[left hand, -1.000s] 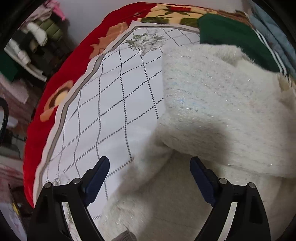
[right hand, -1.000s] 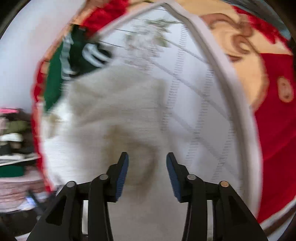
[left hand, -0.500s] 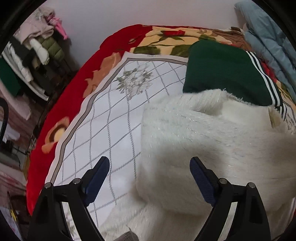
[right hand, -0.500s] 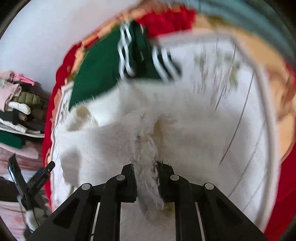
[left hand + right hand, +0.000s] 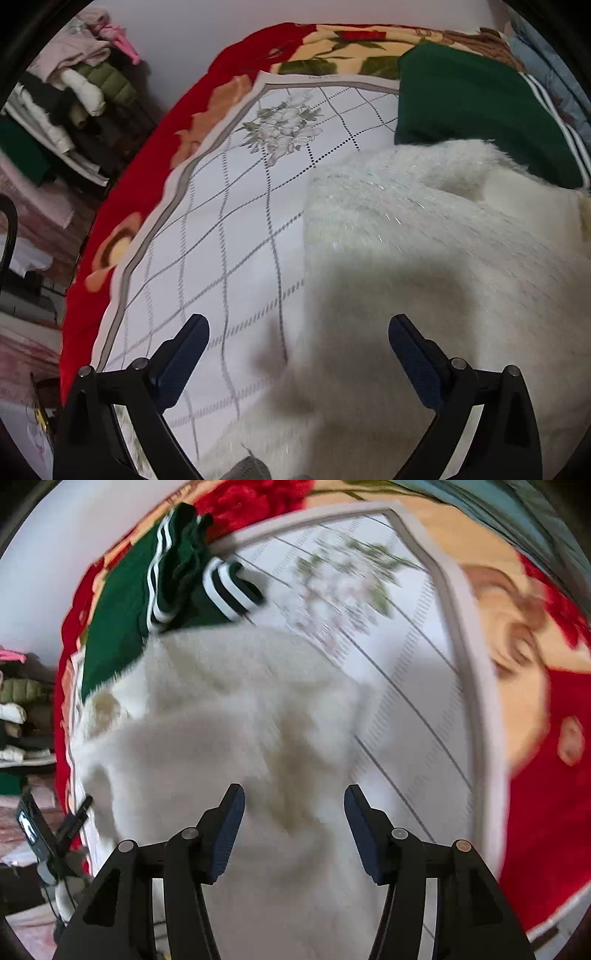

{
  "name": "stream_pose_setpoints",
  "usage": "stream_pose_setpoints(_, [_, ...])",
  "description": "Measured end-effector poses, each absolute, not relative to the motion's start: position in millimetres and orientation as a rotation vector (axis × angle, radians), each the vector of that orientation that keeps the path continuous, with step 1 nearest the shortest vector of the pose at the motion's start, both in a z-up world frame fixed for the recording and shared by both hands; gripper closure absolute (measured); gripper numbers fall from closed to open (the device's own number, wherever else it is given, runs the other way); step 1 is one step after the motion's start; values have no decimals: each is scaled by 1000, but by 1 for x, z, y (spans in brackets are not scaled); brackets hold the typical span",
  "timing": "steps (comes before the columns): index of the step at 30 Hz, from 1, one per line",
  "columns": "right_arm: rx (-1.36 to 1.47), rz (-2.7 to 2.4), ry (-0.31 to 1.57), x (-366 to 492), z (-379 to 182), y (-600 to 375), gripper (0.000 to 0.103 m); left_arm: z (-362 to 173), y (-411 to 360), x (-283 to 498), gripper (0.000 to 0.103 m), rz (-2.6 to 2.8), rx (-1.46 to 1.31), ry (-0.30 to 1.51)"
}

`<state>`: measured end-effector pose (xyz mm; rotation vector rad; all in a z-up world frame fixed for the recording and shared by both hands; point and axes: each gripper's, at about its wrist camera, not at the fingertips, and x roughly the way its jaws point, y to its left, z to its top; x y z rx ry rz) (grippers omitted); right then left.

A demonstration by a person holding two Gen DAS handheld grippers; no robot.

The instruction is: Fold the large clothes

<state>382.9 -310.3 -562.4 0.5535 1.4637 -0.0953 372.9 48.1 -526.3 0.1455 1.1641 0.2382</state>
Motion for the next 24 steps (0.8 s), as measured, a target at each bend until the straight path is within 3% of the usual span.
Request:
stream_pose_setpoints(3, [534,-67,1541,351,-561,-314,44,-511,29,339,3,247,143,1162])
stream_pose_setpoints(6, [534,-1,1642,329,-598,-309,43,-508,3,311,3,259,179,1169])
stream_pose_setpoints(7, [530,7,1672,322,-612,-307,49,-509,-5,304,3,267,190,1173])
stream_pose_setpoints(8, [512,12,1719,310,-634,-303,81,-512,-16,291,3,283,210,1182])
stream_pose_setpoints(9, [474,2,1769,301,-650,-300,91,-518,-27,277,3,302,238,1202])
stream_pose_setpoints(13, [357,107,1819,277,-672,-290,92,-533,-60,228,3,385,312,1282])
stream_pose_setpoints(15, [354,165,1851,278,-663,-293,81,-533,-74,203,3,435,310,1322])
stream_pose_setpoints(17, [418,220,1871,272,-655,-303,50,-527,-87,182,3,483,295,1348])
stream_pose_setpoints(21, [469,404,1955,233,-669,-296,49,-518,-108,153,3,549,281,1360])
stream_pose_setpoints(22, [426,417,1998,219,-680,-291,57,-520,-115,146,3,560,291,1365])
stream_pose_setpoints(24, [271,470,1969,198,-684,-277,60,-524,-126,137,3,559,303,1374])
